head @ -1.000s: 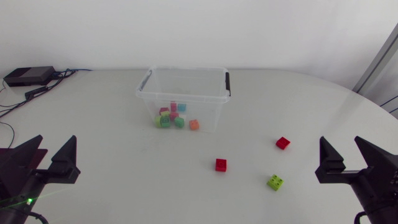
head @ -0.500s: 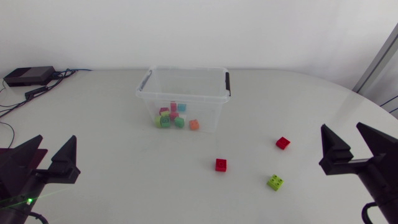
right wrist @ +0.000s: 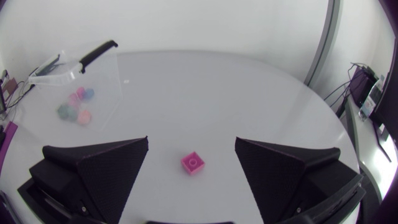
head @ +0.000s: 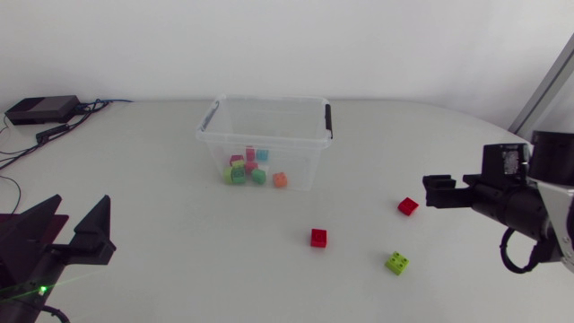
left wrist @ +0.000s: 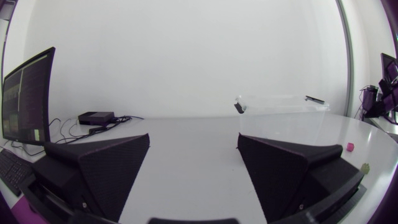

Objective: Pick up the duplo bricks and place them in the container

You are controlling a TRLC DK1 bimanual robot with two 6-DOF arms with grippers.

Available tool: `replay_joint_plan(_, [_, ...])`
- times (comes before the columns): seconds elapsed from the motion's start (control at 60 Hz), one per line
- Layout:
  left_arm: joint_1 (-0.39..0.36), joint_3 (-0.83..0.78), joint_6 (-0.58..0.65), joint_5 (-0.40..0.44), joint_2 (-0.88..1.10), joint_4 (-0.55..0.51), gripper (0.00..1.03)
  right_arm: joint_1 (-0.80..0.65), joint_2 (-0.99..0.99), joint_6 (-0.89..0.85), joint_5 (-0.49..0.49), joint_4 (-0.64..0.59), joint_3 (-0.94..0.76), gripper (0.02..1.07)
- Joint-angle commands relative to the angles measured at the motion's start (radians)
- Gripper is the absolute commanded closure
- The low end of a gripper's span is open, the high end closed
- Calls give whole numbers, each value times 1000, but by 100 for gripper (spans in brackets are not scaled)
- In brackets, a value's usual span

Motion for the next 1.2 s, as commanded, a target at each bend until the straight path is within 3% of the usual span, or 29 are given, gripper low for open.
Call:
replay_joint_plan(0.0, [5, -23, 7, 0, -9, -1, 5, -20, 118, 8, -1, -26, 51, 7])
replay_joint_plan(0.133, [5, -23, 7, 0, -9, -1, 5, -36, 267, -72, -3, -95, 126, 7])
replay_joint_plan(0.25, [5, -23, 7, 0, -9, -1, 5, -31, 387, -372, 3, -216, 224, 7])
replay_joint_plan(0.333, [5, -23, 7, 0, -9, -1, 5, -32, 454, -418, 15, -245, 266, 6])
replay_joint_plan(0.5, [5, -23, 7, 0, -9, -1, 5, -75, 608, -572, -144, -296, 350, 7])
replay_joint_plan(0.583, [5, -23, 7, 0, -9, -1, 5, -103, 672, -644, -227, -391, 416, 7])
replay_joint_plan(0.9, [5, -23, 7, 0, -9, -1, 5, -143, 828, -813, -232, -478, 546, 7])
replay_joint_plan(1.183, [5, -23, 7, 0, -9, -1, 5, -131, 885, -837, -216, -595, 672, 13])
